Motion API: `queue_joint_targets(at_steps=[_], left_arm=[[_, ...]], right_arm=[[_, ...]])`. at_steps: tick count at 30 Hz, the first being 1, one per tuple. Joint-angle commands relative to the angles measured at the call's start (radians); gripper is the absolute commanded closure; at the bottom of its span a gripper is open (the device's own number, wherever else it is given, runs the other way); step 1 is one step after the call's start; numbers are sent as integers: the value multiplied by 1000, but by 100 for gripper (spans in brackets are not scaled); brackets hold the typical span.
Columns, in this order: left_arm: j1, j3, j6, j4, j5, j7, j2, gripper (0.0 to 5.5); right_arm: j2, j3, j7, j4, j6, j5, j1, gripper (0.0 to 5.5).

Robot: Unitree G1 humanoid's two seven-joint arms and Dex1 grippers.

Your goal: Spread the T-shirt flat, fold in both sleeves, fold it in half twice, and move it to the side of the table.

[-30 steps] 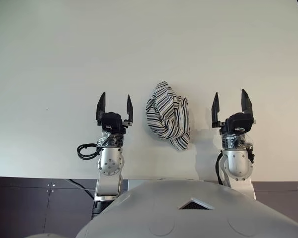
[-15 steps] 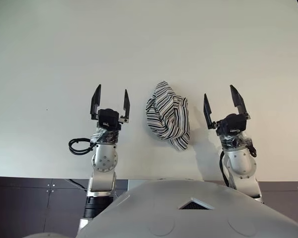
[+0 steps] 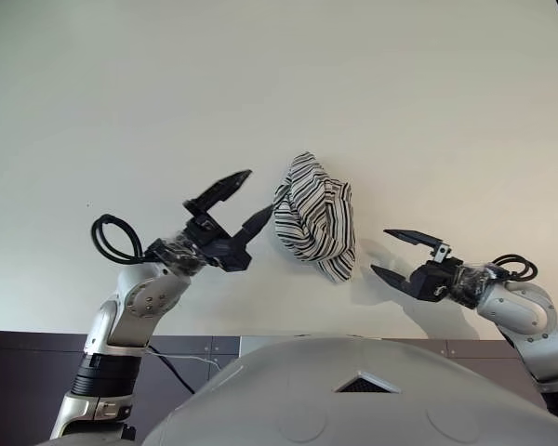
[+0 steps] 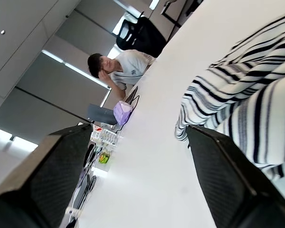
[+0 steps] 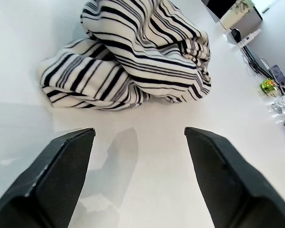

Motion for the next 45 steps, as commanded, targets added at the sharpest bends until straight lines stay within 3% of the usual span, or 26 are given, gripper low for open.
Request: queue_joint_targets(at_steps=[1, 8, 12, 23, 31, 34, 38, 45], left_arm=[[-18, -63, -39, 16, 61, -53, 60, 182], [-87, -132, -20, 20, 66, -90, 49, 182], [-125, -145, 29, 144, 206, -49, 72, 182], [-136, -179, 61, 298, 260, 8, 131, 182], [-171, -181, 57, 333, 186, 35, 142, 182], [-178, -166, 45, 328, 145, 43, 146, 182], [-173, -198, 22, 287, 91, -3, 152, 182], [-242, -229, 29, 276, 70, -54, 130, 289]], right_arm=[[10, 60, 35, 27, 28, -21, -28, 201], [136, 190, 56, 193, 64, 12, -144, 201], [261, 222, 17, 254, 75, 81, -204, 201], [372, 74, -108, -17, 108, 261, -256, 201], [361, 8, -138, -98, 140, 292, -269, 201], [256, 89, -51, -26, 89, 162, -220, 201], [224, 114, -37, 43, 60, 103, -203, 201], [211, 135, -68, 159, 48, -12, -211, 206]])
